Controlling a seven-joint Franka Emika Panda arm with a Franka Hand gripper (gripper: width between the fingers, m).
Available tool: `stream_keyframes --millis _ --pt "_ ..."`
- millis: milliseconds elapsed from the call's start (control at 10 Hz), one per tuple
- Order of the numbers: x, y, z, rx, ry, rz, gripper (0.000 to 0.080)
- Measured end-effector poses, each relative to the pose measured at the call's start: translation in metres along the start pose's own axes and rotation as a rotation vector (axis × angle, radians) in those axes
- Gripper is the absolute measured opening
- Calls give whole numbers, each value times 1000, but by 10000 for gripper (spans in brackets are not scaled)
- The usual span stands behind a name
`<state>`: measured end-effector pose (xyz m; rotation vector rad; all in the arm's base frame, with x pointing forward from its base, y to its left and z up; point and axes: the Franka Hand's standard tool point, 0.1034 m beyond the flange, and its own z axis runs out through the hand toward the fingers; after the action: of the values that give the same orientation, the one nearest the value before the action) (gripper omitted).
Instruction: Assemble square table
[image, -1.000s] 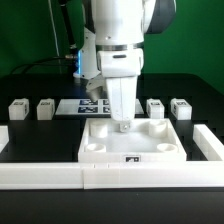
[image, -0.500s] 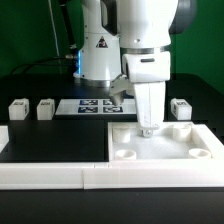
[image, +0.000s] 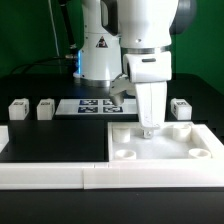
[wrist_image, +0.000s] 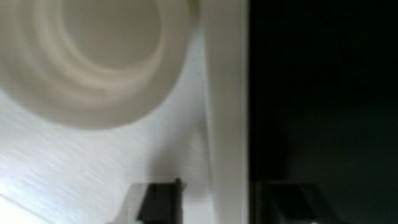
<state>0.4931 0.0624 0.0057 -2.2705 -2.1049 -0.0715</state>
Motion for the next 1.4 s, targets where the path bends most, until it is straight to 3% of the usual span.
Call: stream_keyframes --millis 100,200,300,400,1100,1200,1300,1400 --pt "0 0 0 0 0 0 454" --pt "0 0 0 0 0 0 454" --pt "0 0 0 0 0 1 608" --pt "0 0 0 0 0 1 637" --pt "-1 0 0 0 0 4 649" --pt "3 1 -9 3 -6 87 649" --pt "12 0 -24 -11 -16 117 649" --pt "22 -10 -35 -10 -25 223 649"
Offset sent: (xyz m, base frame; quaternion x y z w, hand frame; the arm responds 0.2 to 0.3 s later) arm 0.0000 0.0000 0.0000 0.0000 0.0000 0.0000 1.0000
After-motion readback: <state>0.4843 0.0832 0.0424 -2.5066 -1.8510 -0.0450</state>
